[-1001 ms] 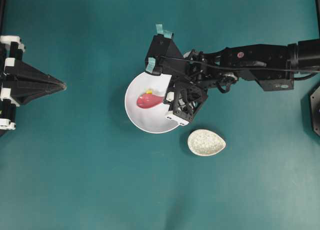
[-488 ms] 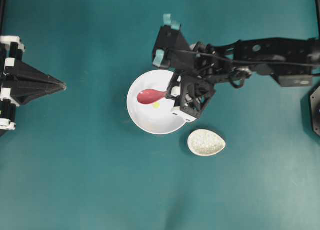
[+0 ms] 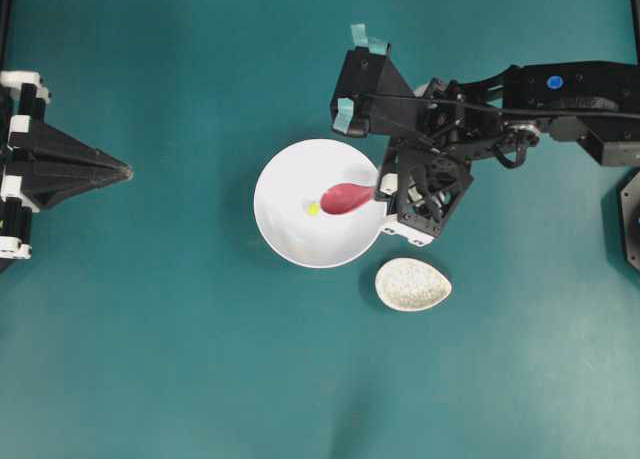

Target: Scoop the yellow hexagonal prism block from the bowl with a spoon using the right arm.

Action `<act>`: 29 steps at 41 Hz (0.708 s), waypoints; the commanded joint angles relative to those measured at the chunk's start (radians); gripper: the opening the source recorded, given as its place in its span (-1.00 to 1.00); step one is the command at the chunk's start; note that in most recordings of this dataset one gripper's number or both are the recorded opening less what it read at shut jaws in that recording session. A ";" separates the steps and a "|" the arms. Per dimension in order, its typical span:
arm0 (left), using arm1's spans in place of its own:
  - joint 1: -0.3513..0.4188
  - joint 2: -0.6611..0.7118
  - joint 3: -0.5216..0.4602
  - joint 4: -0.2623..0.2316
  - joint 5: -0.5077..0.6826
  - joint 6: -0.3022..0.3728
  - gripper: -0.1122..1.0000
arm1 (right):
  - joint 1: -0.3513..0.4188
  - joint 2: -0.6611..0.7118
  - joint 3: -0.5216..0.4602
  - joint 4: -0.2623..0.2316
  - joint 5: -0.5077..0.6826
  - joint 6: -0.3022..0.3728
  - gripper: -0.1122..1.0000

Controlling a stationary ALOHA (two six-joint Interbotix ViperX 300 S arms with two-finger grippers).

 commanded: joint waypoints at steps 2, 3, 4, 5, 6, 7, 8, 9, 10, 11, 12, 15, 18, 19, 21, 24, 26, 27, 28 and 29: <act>-0.003 0.008 -0.020 0.003 -0.009 0.000 -0.82 | 0.000 -0.025 -0.011 0.002 0.025 0.002 -0.40; -0.003 0.008 -0.020 0.002 -0.011 0.002 -0.82 | 0.002 -0.025 -0.011 0.002 0.026 0.003 -0.40; -0.003 0.009 -0.020 0.002 -0.011 0.002 -0.82 | 0.000 -0.023 -0.011 0.002 0.029 0.003 -0.40; -0.003 0.008 -0.020 0.003 -0.011 0.002 -0.82 | 0.000 -0.021 -0.011 0.002 0.031 0.003 -0.40; -0.003 0.008 -0.020 0.003 -0.011 0.002 -0.82 | 0.000 -0.021 -0.011 0.003 0.031 0.003 -0.40; -0.003 0.008 -0.020 0.002 -0.011 0.002 -0.82 | 0.002 -0.020 -0.011 0.003 0.031 0.003 -0.40; -0.003 0.008 -0.020 0.002 -0.011 0.003 -0.82 | 0.002 -0.017 -0.011 0.003 0.031 0.003 -0.40; -0.003 0.008 -0.020 0.003 -0.011 0.003 -0.82 | 0.002 -0.015 -0.011 0.002 0.031 0.003 -0.40; -0.003 0.008 -0.020 0.003 -0.011 0.003 -0.82 | 0.000 -0.011 -0.011 0.003 0.031 0.003 -0.40; -0.003 0.008 -0.020 0.002 -0.011 0.003 -0.82 | 0.002 -0.009 -0.011 0.003 0.031 0.003 -0.40; -0.003 0.008 -0.020 0.003 -0.011 0.003 -0.82 | 0.002 -0.003 -0.011 0.002 0.029 0.003 -0.40; -0.003 0.008 -0.020 0.003 -0.011 0.005 -0.82 | 0.000 0.012 -0.011 0.002 0.028 0.003 -0.40; -0.003 0.009 -0.020 0.003 -0.009 0.005 -0.82 | 0.002 0.034 -0.011 0.002 0.025 0.002 -0.40; -0.003 0.008 -0.020 0.003 -0.009 0.005 -0.82 | 0.002 0.038 -0.012 0.002 0.025 0.002 -0.40; -0.003 0.008 -0.020 0.002 -0.009 0.005 -0.82 | 0.000 0.049 -0.012 0.002 0.018 0.002 -0.40; -0.003 0.008 -0.020 0.002 -0.009 0.005 -0.82 | 0.002 0.064 -0.014 0.003 0.005 0.002 -0.40; -0.003 0.008 -0.020 0.003 -0.009 0.005 -0.82 | 0.000 0.071 -0.014 0.003 -0.008 0.002 -0.40; -0.003 0.008 -0.020 0.003 -0.009 0.005 -0.82 | 0.002 0.077 -0.014 0.003 -0.015 0.002 -0.40; -0.003 0.008 -0.020 0.002 -0.009 0.005 -0.82 | 0.002 0.078 -0.014 0.003 -0.018 0.002 -0.40; -0.003 0.008 -0.020 0.002 -0.009 0.005 -0.82 | 0.000 0.081 -0.014 0.003 -0.023 0.002 -0.40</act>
